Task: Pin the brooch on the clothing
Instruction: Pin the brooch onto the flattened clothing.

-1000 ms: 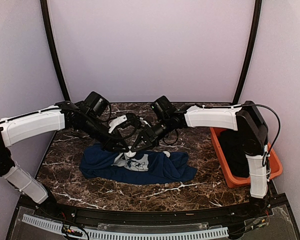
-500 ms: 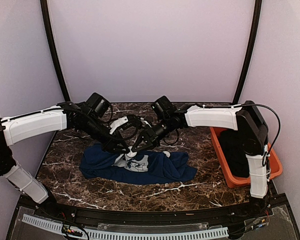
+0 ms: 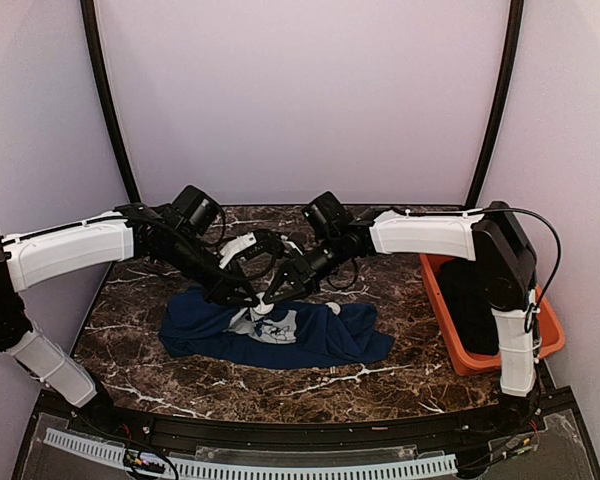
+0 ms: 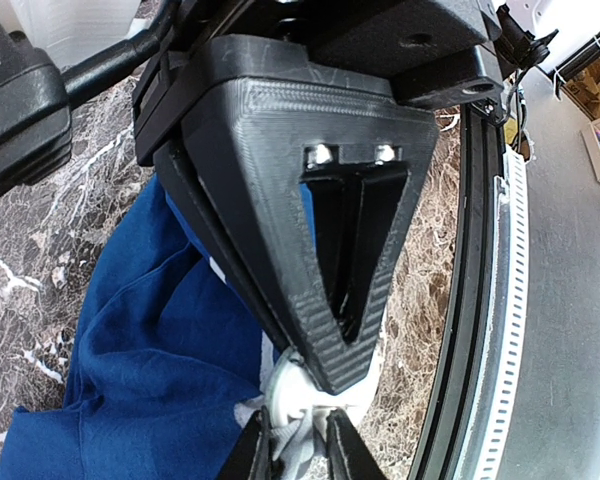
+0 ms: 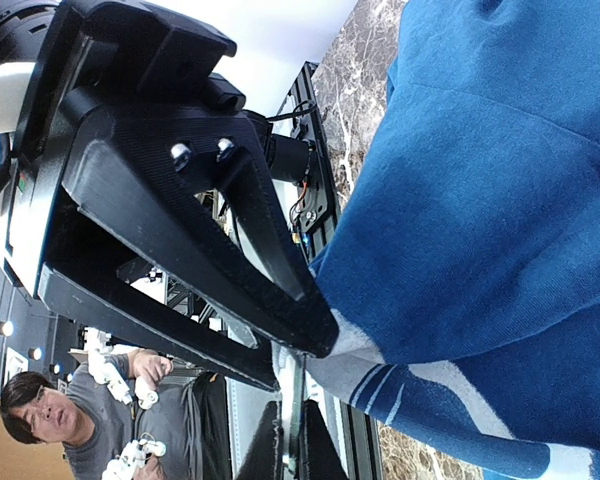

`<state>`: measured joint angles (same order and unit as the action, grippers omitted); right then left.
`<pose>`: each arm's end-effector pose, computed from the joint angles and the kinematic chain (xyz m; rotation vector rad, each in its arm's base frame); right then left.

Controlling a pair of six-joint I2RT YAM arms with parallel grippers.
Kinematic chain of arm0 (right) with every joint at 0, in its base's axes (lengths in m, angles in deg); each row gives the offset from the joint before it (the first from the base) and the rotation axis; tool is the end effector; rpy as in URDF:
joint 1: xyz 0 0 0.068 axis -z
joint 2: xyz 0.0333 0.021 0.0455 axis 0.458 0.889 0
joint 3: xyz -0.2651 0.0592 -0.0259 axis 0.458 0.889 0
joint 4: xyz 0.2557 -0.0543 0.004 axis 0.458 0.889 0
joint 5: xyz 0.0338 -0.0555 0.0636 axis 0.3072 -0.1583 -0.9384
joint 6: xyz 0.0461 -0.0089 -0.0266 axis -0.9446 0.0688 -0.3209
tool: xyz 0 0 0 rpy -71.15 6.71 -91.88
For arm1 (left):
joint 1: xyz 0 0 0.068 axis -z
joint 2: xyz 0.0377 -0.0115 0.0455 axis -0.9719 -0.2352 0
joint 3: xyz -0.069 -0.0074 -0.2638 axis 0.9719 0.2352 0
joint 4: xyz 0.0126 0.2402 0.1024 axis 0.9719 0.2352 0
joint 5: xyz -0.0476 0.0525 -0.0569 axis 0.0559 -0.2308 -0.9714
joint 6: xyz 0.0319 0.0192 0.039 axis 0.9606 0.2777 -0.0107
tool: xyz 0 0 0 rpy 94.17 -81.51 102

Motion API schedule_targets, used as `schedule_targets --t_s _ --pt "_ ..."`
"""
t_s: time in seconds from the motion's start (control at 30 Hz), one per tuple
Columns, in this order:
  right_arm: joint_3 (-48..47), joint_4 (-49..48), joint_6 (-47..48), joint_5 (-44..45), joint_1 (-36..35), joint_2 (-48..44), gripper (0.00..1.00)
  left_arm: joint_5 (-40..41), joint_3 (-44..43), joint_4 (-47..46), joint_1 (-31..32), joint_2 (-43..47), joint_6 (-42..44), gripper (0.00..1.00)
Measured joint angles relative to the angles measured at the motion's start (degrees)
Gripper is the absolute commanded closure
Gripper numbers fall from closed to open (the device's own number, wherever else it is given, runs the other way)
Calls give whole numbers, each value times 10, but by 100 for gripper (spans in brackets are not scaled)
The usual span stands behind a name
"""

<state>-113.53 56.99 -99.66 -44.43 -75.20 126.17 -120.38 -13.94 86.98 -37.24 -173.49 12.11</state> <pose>0.2829 0.3624 0.2225 1.0385 -2.2006 -1.7618 0.2309 -0.2130 0.2785 1.3889 2.0631 -0.8768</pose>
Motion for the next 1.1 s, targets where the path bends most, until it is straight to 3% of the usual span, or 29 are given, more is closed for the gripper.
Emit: schedule_targets --t_s 0.6,0.8,1.1 --pt "0 1 -2 -4 1 0 100 -7 0 0 0 0 0 80" --pt "0 1 -2 -4 1 0 100 -13 0 -2 0 0 0 72" --pt "0 1 -3 -6 1 0 100 -16 0 -4 1 1 0 75"
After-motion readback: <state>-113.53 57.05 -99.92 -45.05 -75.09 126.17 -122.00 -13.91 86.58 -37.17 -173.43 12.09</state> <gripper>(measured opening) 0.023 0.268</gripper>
